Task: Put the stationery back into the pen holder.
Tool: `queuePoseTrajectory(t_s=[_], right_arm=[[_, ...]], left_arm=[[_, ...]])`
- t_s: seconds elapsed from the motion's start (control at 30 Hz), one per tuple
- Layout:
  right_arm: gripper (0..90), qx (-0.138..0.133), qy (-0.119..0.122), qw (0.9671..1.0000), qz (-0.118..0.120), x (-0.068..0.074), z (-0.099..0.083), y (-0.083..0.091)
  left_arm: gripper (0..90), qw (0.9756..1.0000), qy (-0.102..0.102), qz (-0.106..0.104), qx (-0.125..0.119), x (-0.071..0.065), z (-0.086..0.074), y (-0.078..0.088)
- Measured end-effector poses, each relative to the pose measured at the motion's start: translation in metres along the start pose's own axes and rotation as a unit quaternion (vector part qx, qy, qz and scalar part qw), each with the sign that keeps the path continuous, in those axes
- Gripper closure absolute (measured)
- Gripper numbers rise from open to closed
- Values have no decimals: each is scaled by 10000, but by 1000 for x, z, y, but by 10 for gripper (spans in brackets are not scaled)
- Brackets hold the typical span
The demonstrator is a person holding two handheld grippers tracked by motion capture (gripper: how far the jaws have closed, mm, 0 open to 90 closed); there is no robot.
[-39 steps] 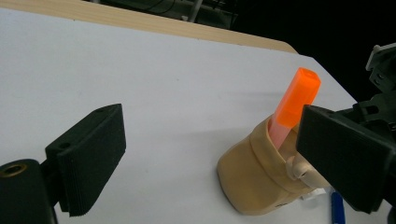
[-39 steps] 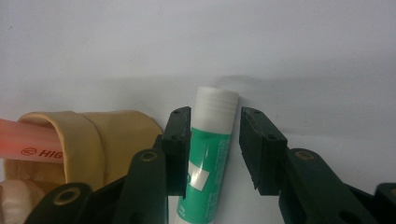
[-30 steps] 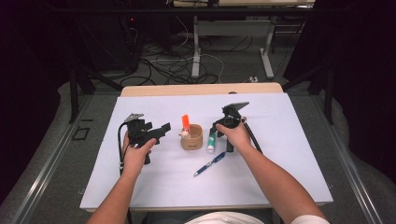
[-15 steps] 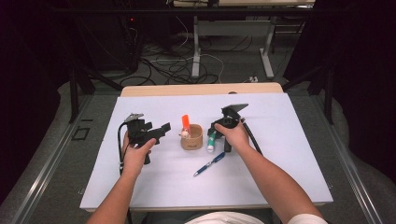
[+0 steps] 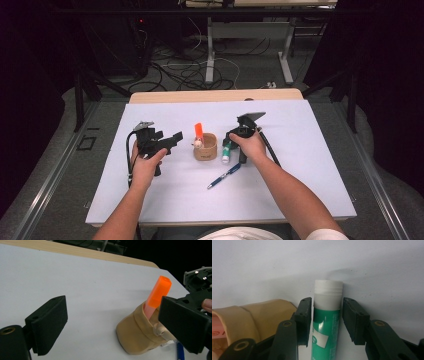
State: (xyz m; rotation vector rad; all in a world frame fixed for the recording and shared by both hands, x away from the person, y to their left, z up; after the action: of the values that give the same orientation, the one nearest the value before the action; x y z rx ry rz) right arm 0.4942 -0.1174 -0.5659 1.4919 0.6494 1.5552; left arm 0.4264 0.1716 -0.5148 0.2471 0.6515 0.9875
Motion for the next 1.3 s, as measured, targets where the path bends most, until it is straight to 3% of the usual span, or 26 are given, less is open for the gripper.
queuePoseTrajectory(t_s=[0.47, 1.3], right_arm=[[638, 0, 111, 9999, -112, 2, -1, -1], [654, 4, -87, 10000, -47, 0, -2, 3]], left_arm=[[89, 10000, 31, -1, 4, 0, 0, 0], [90, 10000, 23, -16, 21, 1, 0, 0]])
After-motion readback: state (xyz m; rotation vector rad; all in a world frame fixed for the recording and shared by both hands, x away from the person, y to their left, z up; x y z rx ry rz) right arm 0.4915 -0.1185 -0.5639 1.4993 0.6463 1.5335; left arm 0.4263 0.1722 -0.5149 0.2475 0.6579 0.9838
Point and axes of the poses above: each handheld gripper's, and its own axes: y roughly backward along the jaws, z roughly out of its top, x roughly to its left, the point moved 3 cm from there along -y, roughly forward along the jaws, and after that the axes turned 1 degree about x, right-handed, at the moved point
